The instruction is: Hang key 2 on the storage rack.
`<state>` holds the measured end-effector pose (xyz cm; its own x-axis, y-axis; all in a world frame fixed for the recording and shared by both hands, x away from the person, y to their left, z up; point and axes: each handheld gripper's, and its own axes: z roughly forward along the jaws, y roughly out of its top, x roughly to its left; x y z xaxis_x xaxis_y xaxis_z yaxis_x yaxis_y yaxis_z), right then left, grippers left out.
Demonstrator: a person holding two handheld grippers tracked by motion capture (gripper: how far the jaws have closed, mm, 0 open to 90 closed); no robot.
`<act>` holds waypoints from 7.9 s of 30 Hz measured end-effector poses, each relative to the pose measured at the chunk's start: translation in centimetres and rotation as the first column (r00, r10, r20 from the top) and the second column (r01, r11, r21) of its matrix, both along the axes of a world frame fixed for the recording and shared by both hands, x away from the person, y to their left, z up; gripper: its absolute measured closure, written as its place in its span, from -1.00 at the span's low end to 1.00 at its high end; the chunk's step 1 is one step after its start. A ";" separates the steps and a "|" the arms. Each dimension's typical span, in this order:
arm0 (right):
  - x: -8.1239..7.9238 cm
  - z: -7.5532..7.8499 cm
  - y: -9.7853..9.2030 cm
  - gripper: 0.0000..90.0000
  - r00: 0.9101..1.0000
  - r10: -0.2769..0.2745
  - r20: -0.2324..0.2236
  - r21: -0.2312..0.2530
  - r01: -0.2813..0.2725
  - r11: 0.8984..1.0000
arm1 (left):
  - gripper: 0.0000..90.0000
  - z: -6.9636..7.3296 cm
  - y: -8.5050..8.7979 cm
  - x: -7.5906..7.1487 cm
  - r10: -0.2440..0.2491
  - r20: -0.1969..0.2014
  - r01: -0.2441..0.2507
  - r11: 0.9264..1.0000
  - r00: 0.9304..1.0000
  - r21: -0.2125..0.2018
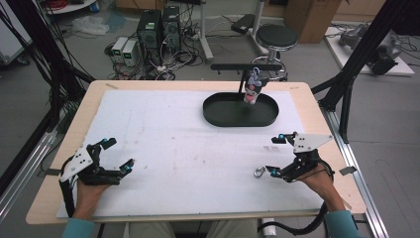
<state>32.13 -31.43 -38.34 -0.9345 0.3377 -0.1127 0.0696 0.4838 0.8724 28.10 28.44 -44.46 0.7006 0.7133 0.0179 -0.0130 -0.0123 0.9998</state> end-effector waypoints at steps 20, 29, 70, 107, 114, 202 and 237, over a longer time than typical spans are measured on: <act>1.1 -1.7 0.9 -0.69 0.995 0.086 -0.059 -0.206 -0.096 0.974 | -0.96 -0.6 0.5 -0.4 0.007 0.007 -0.006 1.000 1.000 -0.015; 1.3 -2.2 1.3 -0.53 0.990 0.114 -0.082 -0.271 -0.132 0.953 | -0.96 -0.8 0.5 -0.5 0.008 0.009 -0.008 1.000 1.000 -0.009; 1.9 -3.5 2.4 0.43 0.979 0.139 -0.151 -0.438 -0.193 0.878 | -0.96 -1.4 0.8 -0.8 0.019 0.034 -0.018 0.999 0.999 -0.035; 2.4 -3.4 2.1 0.89 0.982 0.100 -0.161 -0.425 -0.160 0.891 | -0.96 -1.4 0.8 -0.9 0.017 0.034 -0.016 0.999 0.999 -0.034; 2.7 -3.4 2.2 0.94 0.984 0.081 -0.160 -0.410 -0.141 0.901 | -0.96 -1.4 0.8 -0.9 0.018 0.035 -0.017 0.999 0.999 -0.032; 21.9 14.6 8.8 0.97 0.973 -0.159 -0.165 -0.155 0.134 0.979 | -0.96 -1.4 1.0 -0.9 0.041 0.042 -0.040 0.998 0.998 -0.046; 23.8 12.5 9.5 0.97 0.960 -0.222 -0.169 -0.251 0.176 0.952 | -0.96 -1.4 1.0 -0.9 0.044 0.036 -0.042 0.997 0.998 -0.058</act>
<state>55.89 -21.96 -25.86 -0.8625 0.5049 -0.0344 0.3405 0.6293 0.6986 27.19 29.43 -45.88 0.6690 0.7433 0.0019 -0.0508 0.0432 0.9978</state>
